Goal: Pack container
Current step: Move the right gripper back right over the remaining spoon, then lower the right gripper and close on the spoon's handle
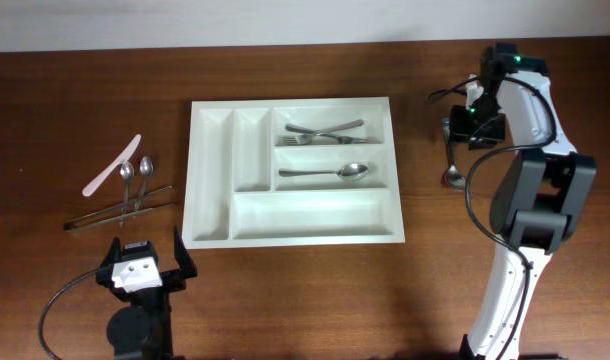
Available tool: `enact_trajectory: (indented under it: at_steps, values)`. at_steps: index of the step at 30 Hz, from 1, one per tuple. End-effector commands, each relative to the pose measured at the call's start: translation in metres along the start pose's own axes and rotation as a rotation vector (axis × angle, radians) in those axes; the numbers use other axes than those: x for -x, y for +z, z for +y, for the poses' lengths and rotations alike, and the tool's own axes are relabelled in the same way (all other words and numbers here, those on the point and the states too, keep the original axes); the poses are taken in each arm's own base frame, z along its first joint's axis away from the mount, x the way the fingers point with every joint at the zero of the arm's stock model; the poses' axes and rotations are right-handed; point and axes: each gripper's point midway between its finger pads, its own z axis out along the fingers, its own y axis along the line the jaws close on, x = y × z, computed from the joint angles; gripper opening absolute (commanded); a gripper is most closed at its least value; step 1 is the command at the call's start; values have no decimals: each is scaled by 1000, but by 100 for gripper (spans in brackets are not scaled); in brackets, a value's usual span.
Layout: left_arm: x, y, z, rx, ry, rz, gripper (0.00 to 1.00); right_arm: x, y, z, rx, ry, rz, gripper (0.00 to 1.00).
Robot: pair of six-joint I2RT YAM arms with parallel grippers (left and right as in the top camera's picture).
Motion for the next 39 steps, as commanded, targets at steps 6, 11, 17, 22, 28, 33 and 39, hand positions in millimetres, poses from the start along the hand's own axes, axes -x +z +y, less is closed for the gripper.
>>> enact_trajectory:
  at_steps: [6, 11, 17, 22, 28, 33, 39]
  values:
    - [-1, 0, 0, -5, 18, 0, 99, -4, 7, 12, -154, -36, 4, 44]
    - [-1, 0, 0, -5, 18, 0, 99, -17, 16, -5, -217, 21, 44, 44]
    - [-1, 0, 0, -5, 18, 0, 99, -21, 20, -9, -218, 36, 59, 44]
    - [-1, 0, 0, -5, 18, 0, 99, -20, 21, -7, -207, 54, 56, 44]
    - [-1, 0, 0, -5, 18, 0, 99, -23, 31, 1, -159, 56, 78, 44]
    - [-1, 0, 0, -5, 18, 0, 99, -26, 42, 4, -136, 57, 105, 43]
    - [-1, 0, 0, -5, 18, 0, 99, -28, 49, 4, -137, 56, 118, 37]
